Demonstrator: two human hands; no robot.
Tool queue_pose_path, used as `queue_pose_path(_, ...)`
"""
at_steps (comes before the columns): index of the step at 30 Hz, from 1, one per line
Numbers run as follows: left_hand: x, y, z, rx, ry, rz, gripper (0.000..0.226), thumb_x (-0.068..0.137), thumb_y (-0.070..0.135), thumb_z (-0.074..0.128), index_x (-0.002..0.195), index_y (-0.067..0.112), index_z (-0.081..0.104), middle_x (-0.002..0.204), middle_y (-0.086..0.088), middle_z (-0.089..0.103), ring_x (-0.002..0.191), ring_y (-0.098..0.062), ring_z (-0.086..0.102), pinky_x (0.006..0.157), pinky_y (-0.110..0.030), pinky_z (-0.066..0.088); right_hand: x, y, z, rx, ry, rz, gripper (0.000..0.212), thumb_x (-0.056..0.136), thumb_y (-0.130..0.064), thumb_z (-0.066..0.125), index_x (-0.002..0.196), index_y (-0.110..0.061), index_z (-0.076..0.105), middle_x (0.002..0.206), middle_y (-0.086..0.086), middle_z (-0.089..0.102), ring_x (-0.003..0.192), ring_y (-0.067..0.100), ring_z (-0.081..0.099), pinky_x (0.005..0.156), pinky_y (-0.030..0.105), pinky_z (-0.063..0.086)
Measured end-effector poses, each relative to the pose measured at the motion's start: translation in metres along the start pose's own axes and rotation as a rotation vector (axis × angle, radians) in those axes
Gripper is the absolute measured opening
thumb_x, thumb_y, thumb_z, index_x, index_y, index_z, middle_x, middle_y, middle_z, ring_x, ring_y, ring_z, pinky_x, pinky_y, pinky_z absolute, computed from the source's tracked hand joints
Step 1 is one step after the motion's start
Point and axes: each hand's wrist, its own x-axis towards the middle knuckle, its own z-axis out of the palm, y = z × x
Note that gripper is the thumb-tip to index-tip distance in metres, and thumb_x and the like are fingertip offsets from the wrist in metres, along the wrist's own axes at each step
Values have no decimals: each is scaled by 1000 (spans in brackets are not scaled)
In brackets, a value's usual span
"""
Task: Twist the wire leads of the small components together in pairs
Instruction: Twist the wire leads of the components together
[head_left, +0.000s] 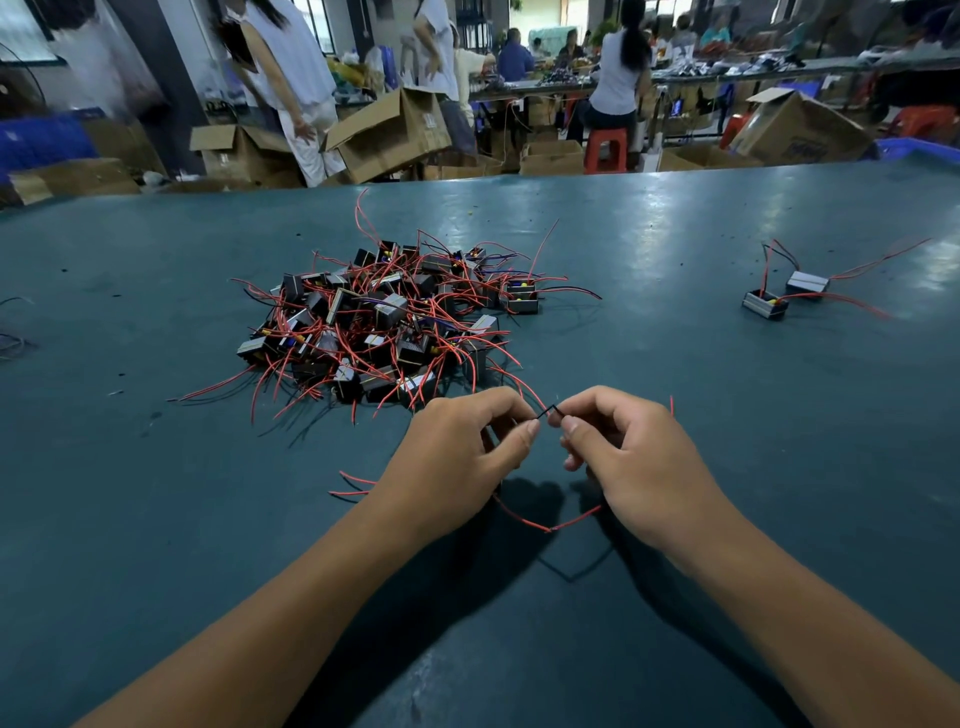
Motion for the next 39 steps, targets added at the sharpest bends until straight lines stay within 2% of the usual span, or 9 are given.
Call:
queue_pose_path(3, 0, 0, 0, -12, 1, -2, 14, 97, 27, 63, 85, 22, 66, 66, 9, 64, 57, -11, 58, 57, -29, 47, -1, 0, 3, 40, 36, 5, 15, 94, -12, 60, 86, -22, 69, 70, 0, 68, 58, 7, 58, 63, 26, 48)
queue_pose_path(5, -1, 0, 2, -39, -3, -5, 13, 97, 26, 63, 86, 21, 67, 66, 6, 64, 57, -13, 59, 58, -31, 49, -2, 0, 5, 67, 51, -14, 12, 92, -15, 63, 85, -21, 69, 67, -2, 65, 59, 8, 54, 63, 29, 46)
queue_pose_path(8, -1, -1, 4, -112, -31, -6, 12, 98, 24, 63, 88, 22, 68, 65, 5, 64, 56, -12, 58, 56, -29, 49, -2, 0, 7, 118, 79, -42, 9, 91, -18, 68, 82, -19, 70, 61, -14, 62, 57, 2, 52, 61, 21, 41)
queue_pose_path(12, -1, -2, 8, -163, -43, -4, 11, 97, 26, 62, 88, 26, 67, 64, 8, 63, 54, -9, 57, 54, -25, 47, -3, 0, 9, 183, 119, -57, 10, 88, -15, 71, 79, -18, 71, 58, -17, 61, 54, -1, 53, 58, 13, 40)
queue_pose_path(29, -1, -6, 13, -247, -15, -29, 11, 94, 33, 60, 85, 28, 65, 60, 9, 64, 48, -5, 56, 52, -23, 45, -3, 3, 10, 233, 139, -74, 14, 86, -14, 74, 74, -21, 72, 57, -16, 63, 52, -1, 53, 54, 10, 39)
queue_pose_path(39, -3, -2, 13, -252, -13, -41, 11, 92, 35, 59, 86, 28, 65, 61, 7, 64, 48, -8, 56, 50, -30, 49, -3, 2, 11, 254, 150, -71, 15, 86, -12, 74, 72, -20, 73, 58, -15, 64, 52, -3, 52, 52, 8, 38)
